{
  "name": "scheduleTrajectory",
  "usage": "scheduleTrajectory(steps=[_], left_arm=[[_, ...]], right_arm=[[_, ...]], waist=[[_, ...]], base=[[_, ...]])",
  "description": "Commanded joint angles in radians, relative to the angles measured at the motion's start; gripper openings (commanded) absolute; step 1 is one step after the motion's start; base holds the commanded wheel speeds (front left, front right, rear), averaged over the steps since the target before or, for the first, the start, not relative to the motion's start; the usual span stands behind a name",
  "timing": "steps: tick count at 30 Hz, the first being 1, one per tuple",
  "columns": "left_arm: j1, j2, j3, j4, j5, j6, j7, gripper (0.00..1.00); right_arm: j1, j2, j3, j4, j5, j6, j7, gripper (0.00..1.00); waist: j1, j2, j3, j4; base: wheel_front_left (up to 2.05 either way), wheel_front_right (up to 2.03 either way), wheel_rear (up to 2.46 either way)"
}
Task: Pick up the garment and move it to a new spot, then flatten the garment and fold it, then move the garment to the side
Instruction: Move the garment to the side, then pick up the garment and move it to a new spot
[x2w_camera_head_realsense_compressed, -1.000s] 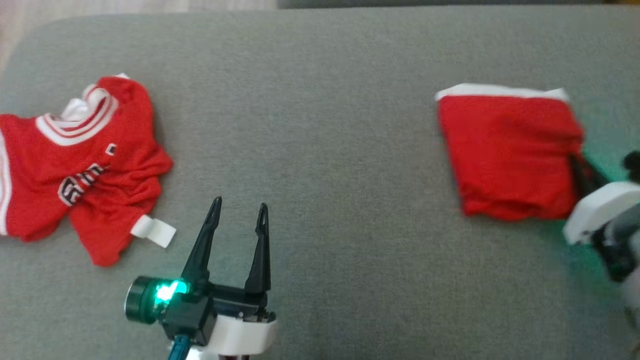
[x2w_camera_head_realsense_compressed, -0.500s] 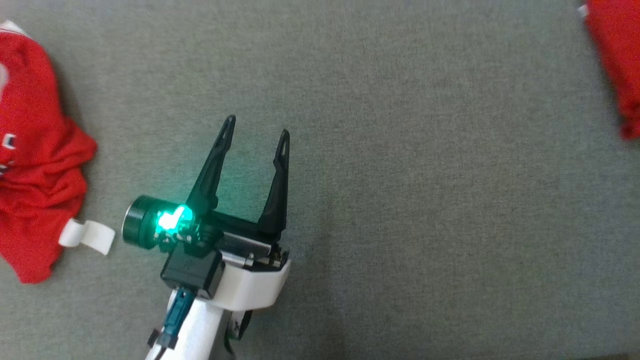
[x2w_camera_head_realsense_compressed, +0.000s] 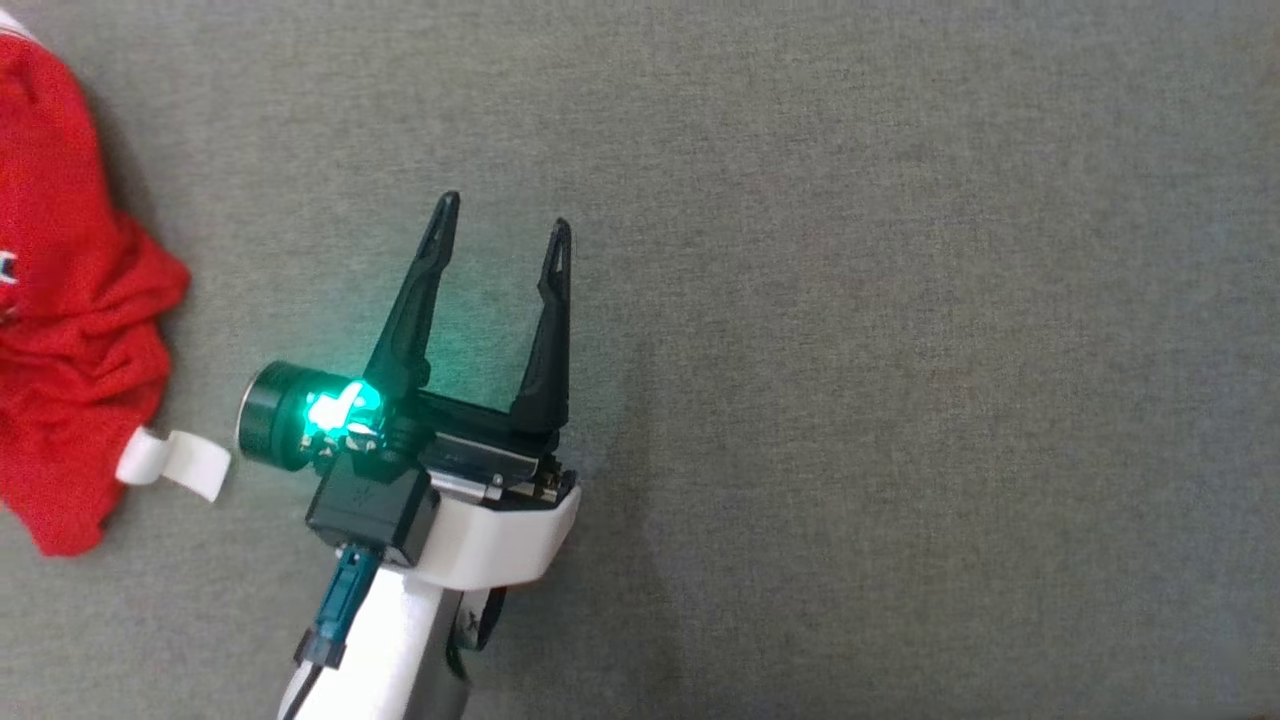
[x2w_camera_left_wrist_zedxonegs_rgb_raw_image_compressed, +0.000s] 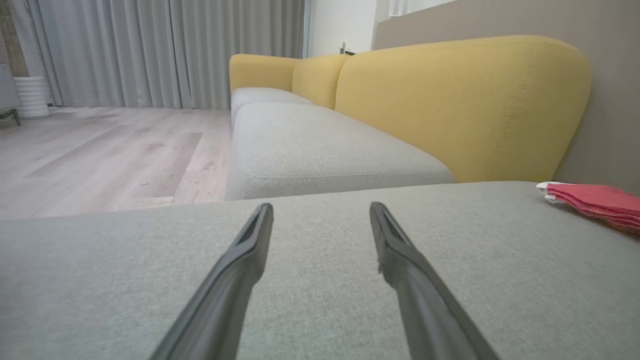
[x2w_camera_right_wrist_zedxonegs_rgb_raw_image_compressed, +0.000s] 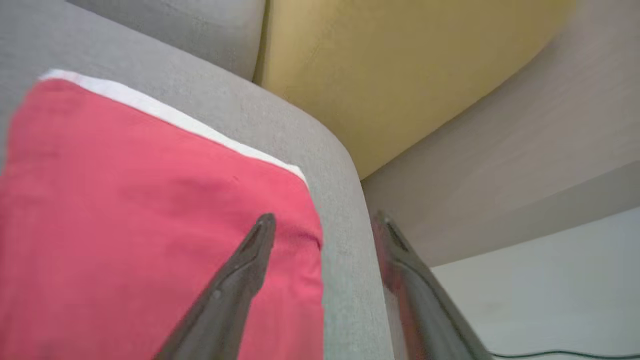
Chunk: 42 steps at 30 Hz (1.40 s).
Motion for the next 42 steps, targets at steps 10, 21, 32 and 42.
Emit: scheduleTrajectory(steps=[10, 21, 32, 42], left_arm=[[0.085, 0.003, 0.041, 0.04, -0.036, 0.048, -0.005, 1.0], [0.253, 0.003, 0.119, 0.183, -0.074, 0.062, -0.005, 1.0], [0.355, 0.003, 0.167, 0.218, -0.054, 0.047, -0.005, 1.0], [0.403, 0.003, 0.205, 0.22, -0.031, 0.044, -0.005, 1.0]], right_arm=[[0.188, 0.24, 0.045, -0.212, -0.056, -0.001, -0.091, 1.0], [0.364, 0.549, 0.34, 0.015, 0.125, -0.001, -0.42, 1.0], [0.538, 0.669, 0.32, -0.207, 0.099, -0.001, -0.433, 1.0], [0.631, 0.689, 0.284, -0.275, 0.059, -0.001, -0.434, 1.0]], waist=[[0.0, 0.0, -0.201, 0.059], [0.0, 0.0, -0.517, 0.082], [0.0, 0.0, -0.649, 0.065], [0.0, 0.0, -0.702, 0.051]], base=[[0.0, 0.0, 0.0], [0.0, 0.0, 0.0], [0.0, 0.0, 0.0], [0.0, 0.0, 0.0]])
